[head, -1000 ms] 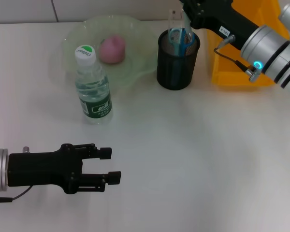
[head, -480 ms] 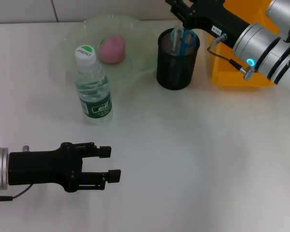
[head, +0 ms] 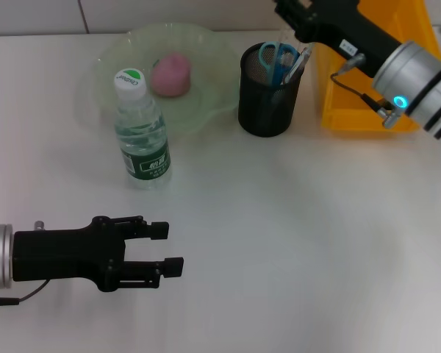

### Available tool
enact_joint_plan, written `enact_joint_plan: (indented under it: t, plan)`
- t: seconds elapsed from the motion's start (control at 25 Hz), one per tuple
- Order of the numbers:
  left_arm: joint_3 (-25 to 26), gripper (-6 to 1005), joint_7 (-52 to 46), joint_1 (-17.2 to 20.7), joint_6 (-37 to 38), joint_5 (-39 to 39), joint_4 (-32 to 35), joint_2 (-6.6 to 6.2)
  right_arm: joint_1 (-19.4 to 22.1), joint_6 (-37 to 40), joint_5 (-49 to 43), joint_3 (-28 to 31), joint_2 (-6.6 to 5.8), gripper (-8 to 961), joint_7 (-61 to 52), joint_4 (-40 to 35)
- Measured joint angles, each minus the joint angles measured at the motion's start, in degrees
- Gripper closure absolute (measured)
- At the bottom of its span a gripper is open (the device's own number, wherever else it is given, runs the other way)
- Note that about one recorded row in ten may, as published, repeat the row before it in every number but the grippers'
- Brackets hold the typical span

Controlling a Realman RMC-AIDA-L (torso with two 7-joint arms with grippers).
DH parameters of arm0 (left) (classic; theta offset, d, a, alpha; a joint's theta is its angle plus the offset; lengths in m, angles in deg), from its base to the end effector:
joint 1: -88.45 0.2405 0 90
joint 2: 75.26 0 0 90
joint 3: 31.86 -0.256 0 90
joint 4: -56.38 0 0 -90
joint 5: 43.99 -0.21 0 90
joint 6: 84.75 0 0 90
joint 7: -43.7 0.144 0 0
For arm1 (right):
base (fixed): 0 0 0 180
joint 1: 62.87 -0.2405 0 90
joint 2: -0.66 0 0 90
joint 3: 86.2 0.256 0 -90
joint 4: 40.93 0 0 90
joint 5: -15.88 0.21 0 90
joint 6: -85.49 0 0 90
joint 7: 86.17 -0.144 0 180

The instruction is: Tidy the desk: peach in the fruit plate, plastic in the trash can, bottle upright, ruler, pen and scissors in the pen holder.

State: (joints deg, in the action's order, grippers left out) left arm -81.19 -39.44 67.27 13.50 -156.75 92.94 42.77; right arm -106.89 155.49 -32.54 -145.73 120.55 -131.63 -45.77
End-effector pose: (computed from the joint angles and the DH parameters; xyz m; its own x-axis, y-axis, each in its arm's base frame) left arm -0.2891 0.2596 -0.0153 0.7317 0.5191 0.4418 0.5290 -0.8411 0.1123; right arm 0.2025 0.4006 -0.0387 0.5164 -0.0542 -0.8546 -0.6509 -0.6733 -0.3506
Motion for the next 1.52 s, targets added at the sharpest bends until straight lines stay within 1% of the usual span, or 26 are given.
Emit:
enact_joint_plan:
  t: [0.04,0.08,0.12,0.24,0.28,0.32,0.4,0.48,0.64,0.68,0.72,0.84,0.88,0.92,0.96,1.12,1.16,1.24,1.28,1.32,1.44,1.48,1.52]
  plan:
    - [0.0,217,0.0,0.0,0.0,0.0,0.0,-0.01,1.1,1.9,0.0,0.0,0.00,533,-1.2,-1.0]
    - [0.0,217,0.0,0.0,0.0,0.0,0.0,-0.02,3.5,5.0,0.4,0.1,-0.05,526,-3.9,-3.3]
    - [0.2,217,0.0,0.0,0.0,0.0,0.0,-0.05,3.5,5.0,0.4,0.1,-0.05,519,-3.9,-3.3]
    - [0.9,217,0.0,0.0,0.3,0.0,0.0,-0.07,8.4,10.0,1.2,0.1,-0.47,498,-10.0,-8.3]
    - [1.4,216,0.1,-0.1,0.4,0.1,0.0,-0.08,12.3,12.9,1.2,0.0,-0.93,491,-14.9,-12.9]
    - [1.4,216,0.1,-0.1,0.4,0.1,0.0,-0.08,12.3,12.9,1.2,0.0,-0.93,484,-14.9,-12.9]
    - [1.7,216,0.3,-0.1,0.5,0.1,0.0,-0.08,16.2,15.7,0.6,-0.3,-1.71,455,-19.1,-17.0]
    - [2.1,216,0.3,-0.3,0.5,0.2,-0.1,-0.09,20.0,20.4,-1.4,-0.3,-2.90,412,-20.9,-20.0]
    - [2.7,216,0.2,-0.5,0.7,0.2,-0.1,-0.09,25.4,29.6,-8.0,0.0,-5.22,334,-20.4,-22.4]
    - [3.0,216,0.1,-0.6,0.9,0.4,-0.1,-0.09,27.5,31.9,-11.5,0.3,-5.98,321,-20.2,-22.6]
    - [3.0,216,0.1,-0.6,0.9,0.4,-0.1,-0.09,27.5,31.9,-11.5,0.3,-5.98,309,-20.2,-22.6]
    - [3.0,216,0.3,-0.6,1.3,0.9,-0.1,-0.26,30.1,34.7,-17.8,2.5,-6.24,266,-19.7,-22.3]
    - [3.3,217,0.5,-0.4,1.4,1.0,-0.1,-0.31,31.0,37.5,-24.0,4.9,-6.08,248,-18.6,-22.4]
    - [3.3,217,0.5,-0.4,1.4,1.0,-0.1,-0.31,31.3,38.9,-26.9,5.6,-5.99,230,-17.8,-22.5]
    - [3.5,217,0.6,-0.3,1.5,1.0,-0.1,-0.31,31.3,38.9,-26.9,5.6,-5.99,212,-17.8,-22.5]
    - [3.7,217,3.5,0.6,2.9,1.1,-0.5,-0.33,31.1,45.1,-39.3,6.6,-6.06,140,-15.1,-22.7]
    - [3.9,217,4.2,0.8,3.4,1.1,-0.7,-0.35,31.0,45.7,-41.0,6.6,-6.10,140,-15.1,-22.7]
    - [4.4,217,5.5,1.0,4.6,1.1,-1.4,-0.46,30.9,45.8,-43.7,6.7,-5.98,140,-15.0,-22.7]
    - [5.4,217,6.8,1.2,6.0,1.1,-1.9,-0.56,30.9,45.5,-44.7,6.7,-5.69,140,-14.3,-22.6]
    - [5.4,217,6.8,1.2,6.0,1.1,-1.9,-0.56,30.9,45.5,-44.7,6.7,-5.69,140,-14.3,-22.6]
    - [7.2,217,8.4,1.4,7.5,1.1,-2.4,-0.59,30.8,45.1,-46.1,6.7,-5.09,140,-13.0,-22.5]
    - [8.0,217,8.7,1.5,8.2,1.1,-2.5,-0.62,30.7,44.5,-46.8,6.7,-4.68,140,-12.9,-22.7]
    - [8.0,217,8.7,1.5,8.2,1.1,-2.5,-0.62,30.7,44.5,-46.8,6.7,-4.68,140,-12.9,-22.7]
